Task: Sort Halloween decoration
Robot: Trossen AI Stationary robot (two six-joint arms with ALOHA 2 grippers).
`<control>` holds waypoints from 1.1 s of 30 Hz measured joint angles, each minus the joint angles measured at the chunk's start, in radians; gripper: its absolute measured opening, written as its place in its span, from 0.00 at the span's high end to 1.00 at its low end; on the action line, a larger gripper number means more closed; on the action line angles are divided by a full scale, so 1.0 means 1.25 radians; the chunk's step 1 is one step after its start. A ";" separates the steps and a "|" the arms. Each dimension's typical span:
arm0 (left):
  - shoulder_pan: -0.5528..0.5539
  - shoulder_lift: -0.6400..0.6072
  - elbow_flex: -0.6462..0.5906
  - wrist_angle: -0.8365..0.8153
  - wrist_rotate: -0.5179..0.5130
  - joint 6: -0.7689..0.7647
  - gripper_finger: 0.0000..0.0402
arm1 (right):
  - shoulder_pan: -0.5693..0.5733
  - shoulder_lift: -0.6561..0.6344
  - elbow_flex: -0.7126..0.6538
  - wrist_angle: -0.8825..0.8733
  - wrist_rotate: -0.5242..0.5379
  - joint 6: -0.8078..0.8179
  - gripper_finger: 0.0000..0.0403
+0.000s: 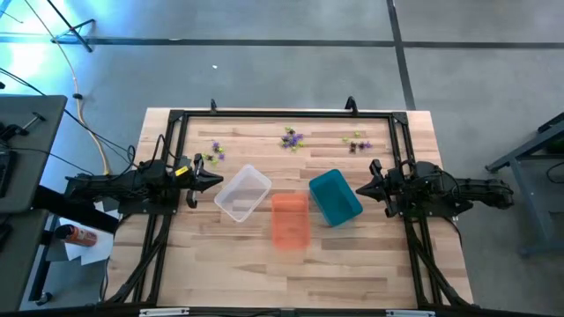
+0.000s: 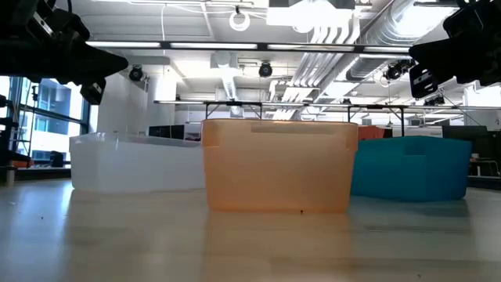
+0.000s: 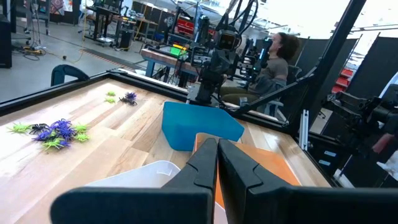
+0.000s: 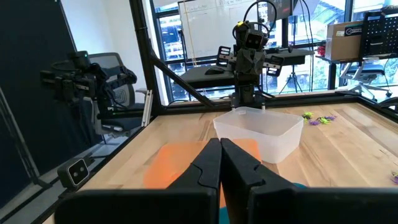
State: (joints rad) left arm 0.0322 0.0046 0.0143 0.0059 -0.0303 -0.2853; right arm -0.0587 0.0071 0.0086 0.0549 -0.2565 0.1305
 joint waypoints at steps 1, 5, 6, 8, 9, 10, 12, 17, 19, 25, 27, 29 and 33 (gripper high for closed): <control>0.000 0.000 0.000 0.000 0.000 0.000 0.99 | 0.000 0.000 0.000 0.000 0.000 0.000 1.00; 0.000 0.000 0.000 0.000 0.000 0.000 0.99 | 0.000 0.000 0.000 0.013 0.023 0.007 1.00; 0.000 0.000 0.000 0.000 0.000 0.000 0.99 | 0.000 0.000 0.000 0.033 0.036 0.041 1.00; 0.000 0.000 0.000 0.000 0.000 0.000 0.99 | 0.000 0.001 0.000 0.143 0.077 0.168 1.00; 0.000 0.000 0.000 0.000 0.000 0.000 0.99 | 0.000 0.000 0.000 0.212 0.113 0.253 1.00; 0.000 0.000 0.000 0.000 0.000 0.000 0.99 | 0.000 0.000 0.000 0.285 0.161 0.338 1.00; 0.000 0.000 0.000 0.000 0.000 0.000 0.99 | 0.000 0.000 0.000 0.403 0.268 0.464 1.00; 0.000 0.000 0.000 -0.001 0.000 0.000 0.99 | 0.000 0.034 0.017 0.539 0.416 0.492 1.00; 0.000 0.000 0.000 0.000 0.000 0.000 0.99 | 0.000 0.091 0.057 0.519 0.465 0.498 1.00; 0.000 0.000 0.000 0.000 0.000 0.000 0.99 | -0.038 0.418 0.269 0.332 0.615 0.510 1.00; 0.000 0.000 0.000 0.000 0.000 0.000 0.99 | -0.086 0.523 0.354 0.194 0.608 0.557 1.00; 0.000 0.000 0.000 0.000 0.000 0.000 0.99 | -0.144 0.616 0.438 0.008 0.578 0.610 1.00; 0.000 0.000 0.000 0.000 0.000 0.000 0.99 | -0.282 0.794 0.572 -0.351 0.483 0.685 0.95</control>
State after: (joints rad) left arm 0.0322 0.0044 0.0146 0.0059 -0.0303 -0.2853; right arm -0.4113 0.9996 0.7239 -0.3841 0.3469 0.9866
